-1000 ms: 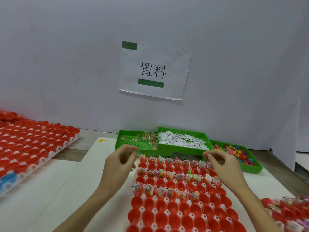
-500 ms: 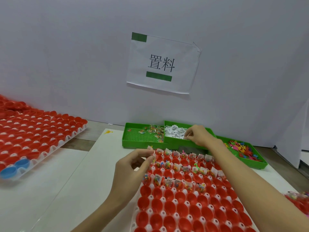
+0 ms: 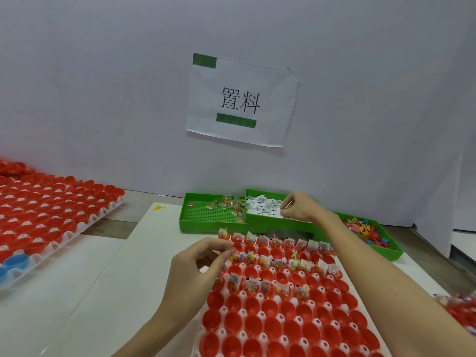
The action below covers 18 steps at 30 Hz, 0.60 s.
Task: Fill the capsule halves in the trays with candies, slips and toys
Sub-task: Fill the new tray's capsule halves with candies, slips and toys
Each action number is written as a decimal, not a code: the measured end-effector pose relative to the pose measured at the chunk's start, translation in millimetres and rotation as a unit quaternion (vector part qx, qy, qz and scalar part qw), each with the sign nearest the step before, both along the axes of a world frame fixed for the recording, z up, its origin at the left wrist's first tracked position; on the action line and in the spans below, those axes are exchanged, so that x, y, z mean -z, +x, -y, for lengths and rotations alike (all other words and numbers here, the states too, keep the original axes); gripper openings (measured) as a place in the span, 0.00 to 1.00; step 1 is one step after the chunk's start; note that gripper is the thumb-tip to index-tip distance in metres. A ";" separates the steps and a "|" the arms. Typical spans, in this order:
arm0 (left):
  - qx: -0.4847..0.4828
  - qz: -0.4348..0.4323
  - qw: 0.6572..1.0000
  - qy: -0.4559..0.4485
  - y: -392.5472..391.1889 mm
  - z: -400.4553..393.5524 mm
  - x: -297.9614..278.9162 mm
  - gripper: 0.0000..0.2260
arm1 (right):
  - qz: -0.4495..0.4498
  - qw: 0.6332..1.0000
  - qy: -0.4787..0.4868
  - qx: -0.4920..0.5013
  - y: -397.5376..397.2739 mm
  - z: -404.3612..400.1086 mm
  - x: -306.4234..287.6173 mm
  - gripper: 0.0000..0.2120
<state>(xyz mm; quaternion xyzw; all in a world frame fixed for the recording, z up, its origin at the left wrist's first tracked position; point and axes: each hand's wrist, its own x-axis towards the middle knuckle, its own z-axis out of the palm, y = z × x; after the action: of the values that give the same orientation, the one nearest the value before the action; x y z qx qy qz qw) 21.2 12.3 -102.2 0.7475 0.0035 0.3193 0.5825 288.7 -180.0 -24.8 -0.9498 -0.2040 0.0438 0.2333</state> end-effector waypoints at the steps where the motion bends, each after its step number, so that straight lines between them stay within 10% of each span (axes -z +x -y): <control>1: 0.001 0.002 1.000 0.001 0.2 -0.2 0.1 0.08 | -0.003 1.000 0.014 0.001 -0.1 2.7 1.0 0.05; 18: -0.003 -0.010 1.000 -0.003 -2.2 -2.6 -7.0 0.09 | 0.039 0.993 0.108 0.020 -5.4 24.3 12.0 0.11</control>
<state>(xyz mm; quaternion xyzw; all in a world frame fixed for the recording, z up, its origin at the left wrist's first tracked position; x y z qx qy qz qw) 18.9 14.9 -95.2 0.7487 0.0125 0.3133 0.5841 283.3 -204.3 -36.8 -0.9238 -0.1979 -0.0203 0.3270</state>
